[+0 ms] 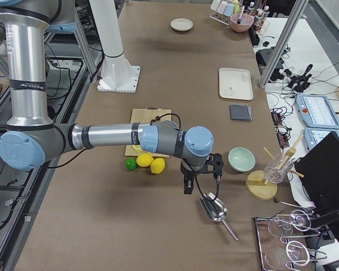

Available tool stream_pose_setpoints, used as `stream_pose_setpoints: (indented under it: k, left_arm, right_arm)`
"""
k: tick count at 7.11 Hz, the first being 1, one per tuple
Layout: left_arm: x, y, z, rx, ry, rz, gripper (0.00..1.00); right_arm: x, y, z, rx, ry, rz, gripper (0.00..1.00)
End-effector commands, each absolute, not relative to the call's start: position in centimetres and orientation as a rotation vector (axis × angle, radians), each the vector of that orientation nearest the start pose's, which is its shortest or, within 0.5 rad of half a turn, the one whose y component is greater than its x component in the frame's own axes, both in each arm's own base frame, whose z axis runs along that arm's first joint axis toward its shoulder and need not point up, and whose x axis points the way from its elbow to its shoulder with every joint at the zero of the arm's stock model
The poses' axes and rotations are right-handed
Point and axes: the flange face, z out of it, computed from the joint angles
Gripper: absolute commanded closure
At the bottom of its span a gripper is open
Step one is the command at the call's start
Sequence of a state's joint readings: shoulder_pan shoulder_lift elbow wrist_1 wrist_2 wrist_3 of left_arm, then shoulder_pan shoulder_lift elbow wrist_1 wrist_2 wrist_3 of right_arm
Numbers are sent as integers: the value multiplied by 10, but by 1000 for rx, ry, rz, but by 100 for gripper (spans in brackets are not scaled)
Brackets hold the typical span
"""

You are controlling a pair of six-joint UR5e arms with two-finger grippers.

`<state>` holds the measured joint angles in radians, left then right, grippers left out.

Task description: Place red cherry on plate

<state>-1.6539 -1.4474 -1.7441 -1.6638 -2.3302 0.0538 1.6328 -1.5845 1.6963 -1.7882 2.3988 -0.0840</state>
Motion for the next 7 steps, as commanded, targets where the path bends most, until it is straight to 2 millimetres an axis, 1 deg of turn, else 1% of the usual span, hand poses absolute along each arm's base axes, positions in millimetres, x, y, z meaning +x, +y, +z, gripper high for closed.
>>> stream_pose_setpoints:
  k: [1,7]
  left_arm:
    - [-102,-441,625,182,747,27,2]
    - [-101,-440,624,184,752,28,2]
  right_arm:
    - [89,-473,620,-39,-831,27,0]
    - [90,-469,621,-39,-831,27,0]
